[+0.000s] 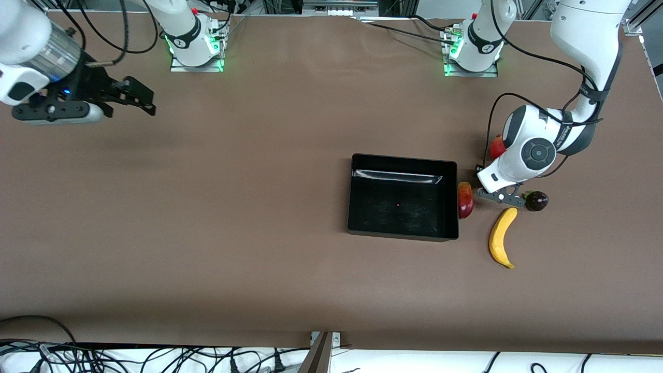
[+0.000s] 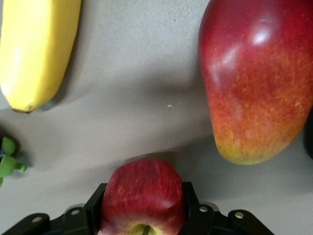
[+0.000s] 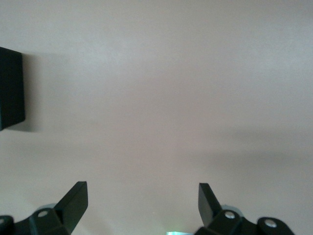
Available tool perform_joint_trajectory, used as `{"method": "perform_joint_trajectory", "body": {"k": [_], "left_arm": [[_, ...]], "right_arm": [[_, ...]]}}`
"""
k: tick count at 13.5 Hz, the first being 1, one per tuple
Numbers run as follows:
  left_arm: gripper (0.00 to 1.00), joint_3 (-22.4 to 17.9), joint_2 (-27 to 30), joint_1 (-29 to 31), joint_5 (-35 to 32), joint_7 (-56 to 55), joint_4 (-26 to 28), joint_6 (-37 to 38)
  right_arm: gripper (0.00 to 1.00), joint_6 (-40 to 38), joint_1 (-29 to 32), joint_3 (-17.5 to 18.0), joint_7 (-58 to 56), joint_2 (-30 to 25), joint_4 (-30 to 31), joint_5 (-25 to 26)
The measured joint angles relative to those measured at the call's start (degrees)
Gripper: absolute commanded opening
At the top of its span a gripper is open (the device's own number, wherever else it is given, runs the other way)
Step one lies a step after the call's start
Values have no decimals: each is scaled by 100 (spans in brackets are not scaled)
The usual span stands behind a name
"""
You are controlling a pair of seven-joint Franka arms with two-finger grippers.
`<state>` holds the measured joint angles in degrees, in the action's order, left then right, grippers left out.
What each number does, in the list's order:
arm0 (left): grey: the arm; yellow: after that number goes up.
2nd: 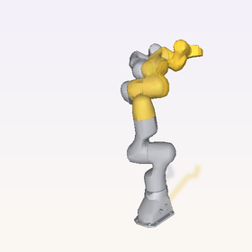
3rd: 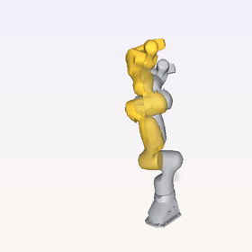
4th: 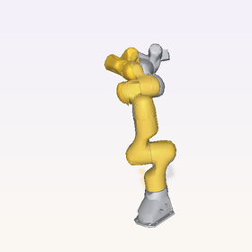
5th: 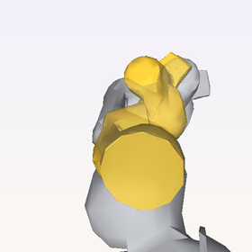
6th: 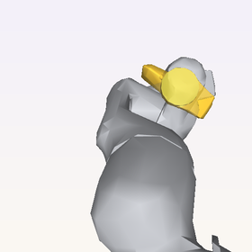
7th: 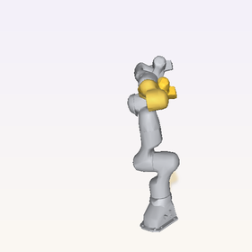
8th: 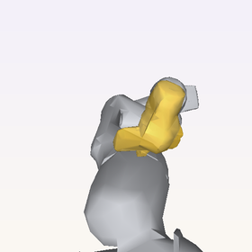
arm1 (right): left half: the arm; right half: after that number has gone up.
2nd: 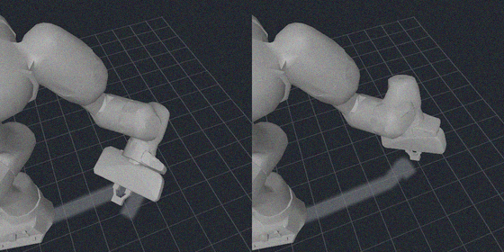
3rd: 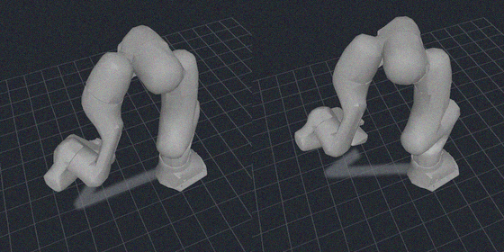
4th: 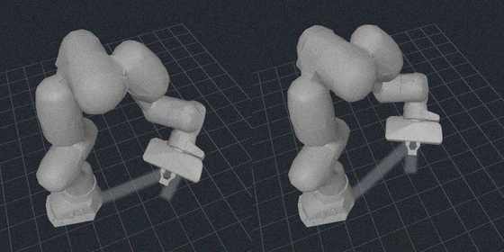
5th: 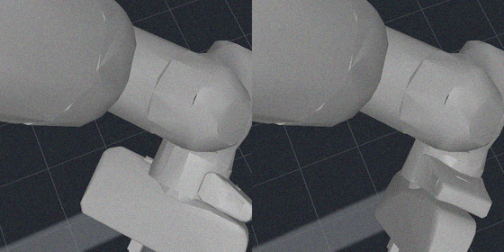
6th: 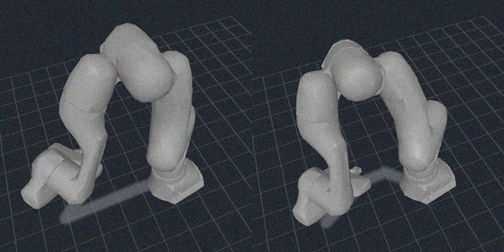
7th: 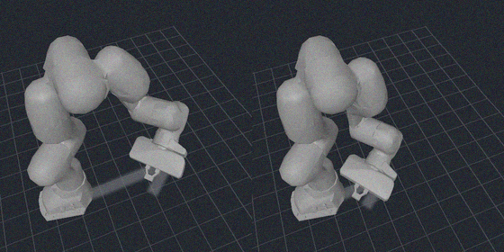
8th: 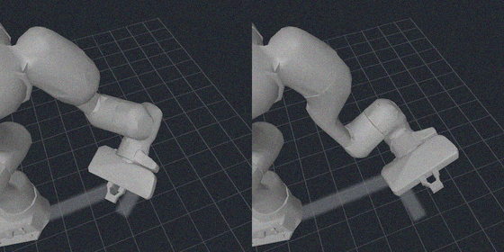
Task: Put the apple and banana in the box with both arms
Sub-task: 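Grasp the red-yellow apple with the left gripper and lift it over the box, then lower the apple into the box and open the left gripper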
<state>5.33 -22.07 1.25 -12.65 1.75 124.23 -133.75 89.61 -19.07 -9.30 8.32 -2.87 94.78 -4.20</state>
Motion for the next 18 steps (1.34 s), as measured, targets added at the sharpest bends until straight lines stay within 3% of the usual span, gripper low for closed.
{"method": "perform_joint_trajectory", "body": {"k": [3,7,11,15,16,17,18], "left_arm": [[0,164,212,-19,5,-31,-590,973],[0,671,374,-99,735,-624,-1843,2562],[0,846,120,-766,1183,-1998,-2160,2380],[3,841,-793,-1236,1170,-2727,-2165,1576],[20,826,-1002,-1233,1165,-2728,-2169,1393],[70,806,-1156,-1223,1164,-2728,-2173,1283],[100,797,-1240,-1210,1164,-2728,-2183,1239]], "right_arm": [[100,106,1124,746,-493,-83,213,14],[100,374,1392,954,-592,-43,314,204],[100,574,1392,1028,-592,18,249,304],[100,595,1393,1058,-591,32,155,418],[100,627,1394,1057,-587,35,150,424],[100,648,1394,1057,-586,37,145,424],[100,651,1394,1057,-586,40,143,425]]}}
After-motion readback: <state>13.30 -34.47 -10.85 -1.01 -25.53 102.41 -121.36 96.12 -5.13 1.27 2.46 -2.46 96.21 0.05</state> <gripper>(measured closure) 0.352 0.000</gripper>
